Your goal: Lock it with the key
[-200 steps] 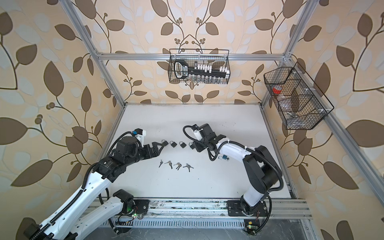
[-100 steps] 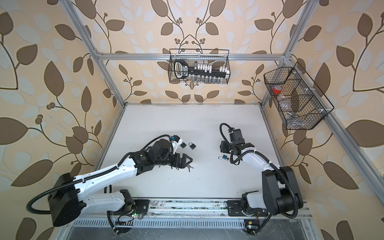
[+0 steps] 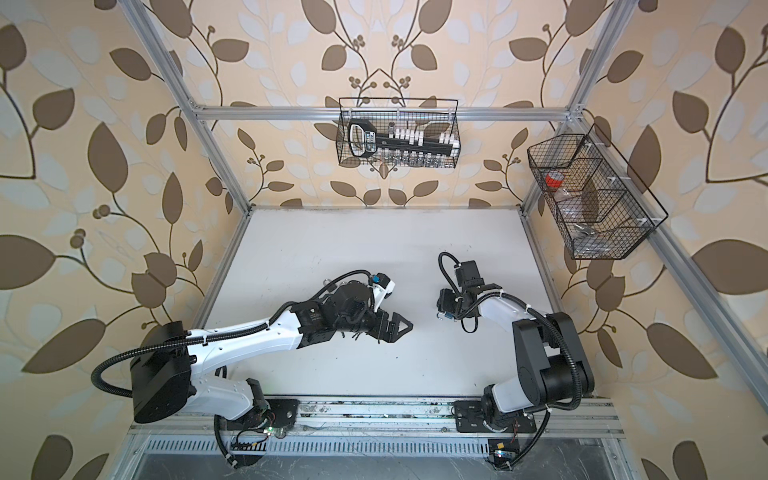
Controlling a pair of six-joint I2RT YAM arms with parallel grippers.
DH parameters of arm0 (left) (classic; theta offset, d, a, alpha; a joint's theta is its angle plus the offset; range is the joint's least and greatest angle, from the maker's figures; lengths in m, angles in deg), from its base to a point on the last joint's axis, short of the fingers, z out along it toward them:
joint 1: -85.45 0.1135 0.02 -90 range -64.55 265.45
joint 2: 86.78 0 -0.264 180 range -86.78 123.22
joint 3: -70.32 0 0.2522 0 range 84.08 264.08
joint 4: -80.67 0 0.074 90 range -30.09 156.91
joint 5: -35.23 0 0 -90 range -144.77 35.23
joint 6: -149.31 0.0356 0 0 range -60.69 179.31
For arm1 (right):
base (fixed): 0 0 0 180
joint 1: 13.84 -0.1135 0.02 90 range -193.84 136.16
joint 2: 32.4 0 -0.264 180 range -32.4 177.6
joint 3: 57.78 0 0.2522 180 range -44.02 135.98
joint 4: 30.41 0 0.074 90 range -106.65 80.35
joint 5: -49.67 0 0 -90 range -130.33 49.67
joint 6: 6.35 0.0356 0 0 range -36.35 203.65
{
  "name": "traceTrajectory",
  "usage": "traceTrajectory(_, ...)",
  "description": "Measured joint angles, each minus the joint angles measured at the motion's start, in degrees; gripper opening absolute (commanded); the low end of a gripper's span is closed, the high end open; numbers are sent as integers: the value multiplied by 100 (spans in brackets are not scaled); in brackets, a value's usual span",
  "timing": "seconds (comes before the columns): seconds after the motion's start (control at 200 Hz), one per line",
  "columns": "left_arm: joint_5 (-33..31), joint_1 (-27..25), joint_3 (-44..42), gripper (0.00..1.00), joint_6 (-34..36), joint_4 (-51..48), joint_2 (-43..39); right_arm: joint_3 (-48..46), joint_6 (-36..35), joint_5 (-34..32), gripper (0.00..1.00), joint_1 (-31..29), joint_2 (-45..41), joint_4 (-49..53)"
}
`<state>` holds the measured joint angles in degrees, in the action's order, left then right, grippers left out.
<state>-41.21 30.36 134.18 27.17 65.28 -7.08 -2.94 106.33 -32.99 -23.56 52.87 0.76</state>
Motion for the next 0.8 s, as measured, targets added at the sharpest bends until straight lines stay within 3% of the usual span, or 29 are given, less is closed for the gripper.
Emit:
traceTrajectory(0.445, -57, 2, 0, 99, -7, -55, -52, -175, 352, 168, 60, -295, -177, 116)
traceTrajectory(0.8, -179, 81, 0, 99, -4, -175, -273, -203, 472, -509, 46, -876, -225, 343)
